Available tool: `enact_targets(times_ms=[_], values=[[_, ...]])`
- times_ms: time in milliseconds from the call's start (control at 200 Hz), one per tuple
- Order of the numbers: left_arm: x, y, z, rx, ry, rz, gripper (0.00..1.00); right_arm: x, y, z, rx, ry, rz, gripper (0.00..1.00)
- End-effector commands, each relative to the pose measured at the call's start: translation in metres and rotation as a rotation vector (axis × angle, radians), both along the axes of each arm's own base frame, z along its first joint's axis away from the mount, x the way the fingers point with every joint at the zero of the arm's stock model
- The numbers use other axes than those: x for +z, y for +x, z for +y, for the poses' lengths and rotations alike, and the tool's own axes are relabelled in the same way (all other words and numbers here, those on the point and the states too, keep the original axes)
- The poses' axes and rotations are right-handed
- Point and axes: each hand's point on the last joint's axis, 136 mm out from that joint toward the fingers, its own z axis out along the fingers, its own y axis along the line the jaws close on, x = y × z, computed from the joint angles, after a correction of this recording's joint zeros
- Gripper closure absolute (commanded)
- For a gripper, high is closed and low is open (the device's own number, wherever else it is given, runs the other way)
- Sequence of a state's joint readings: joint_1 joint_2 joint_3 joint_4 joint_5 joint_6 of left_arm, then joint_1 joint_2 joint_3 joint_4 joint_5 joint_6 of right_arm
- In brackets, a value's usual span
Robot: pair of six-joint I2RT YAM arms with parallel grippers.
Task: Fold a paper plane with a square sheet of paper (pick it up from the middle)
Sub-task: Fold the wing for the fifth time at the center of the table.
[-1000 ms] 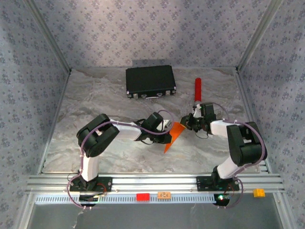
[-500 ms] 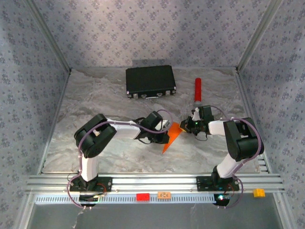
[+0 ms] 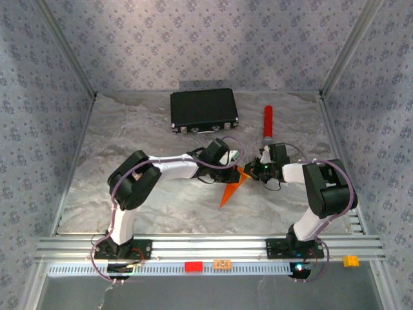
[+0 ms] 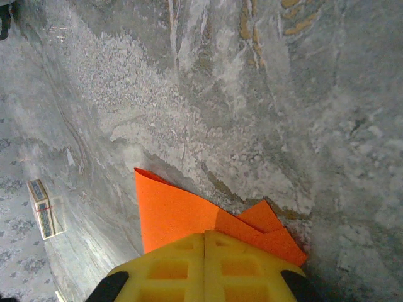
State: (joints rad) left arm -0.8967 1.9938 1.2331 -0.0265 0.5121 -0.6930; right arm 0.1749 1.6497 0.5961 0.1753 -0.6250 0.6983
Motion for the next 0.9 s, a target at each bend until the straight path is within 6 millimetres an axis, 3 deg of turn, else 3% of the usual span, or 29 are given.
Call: enact_targets(times_ms=[0, 195, 450, 690, 894], values=[[-0.009, -0.004, -0.004, -0.022, 0.025, 0.033, 0.94, -0.029, -0.018, -0.013, -0.024, -0.084, 0.087, 0.92], [-0.025, -0.010, 0.001, -0.025, 0.057, 0.039, 0.92, -0.032, -0.021, -0.014, -0.022, -0.092, 0.097, 0.92], [0.000, -0.003, -0.012, -0.041, 0.008, -0.012, 0.93, -0.034, -0.022, -0.017, -0.028, -0.100, 0.100, 0.93], [-0.018, -0.013, -0.023, -0.077, -0.024, 0.056, 0.96, -0.035, -0.022, -0.018, -0.032, -0.100, 0.104, 0.93], [-0.047, -0.015, -0.006, -0.038, 0.079, 0.080, 0.96, -0.036, -0.022, -0.018, -0.032, -0.101, 0.105, 0.93]])
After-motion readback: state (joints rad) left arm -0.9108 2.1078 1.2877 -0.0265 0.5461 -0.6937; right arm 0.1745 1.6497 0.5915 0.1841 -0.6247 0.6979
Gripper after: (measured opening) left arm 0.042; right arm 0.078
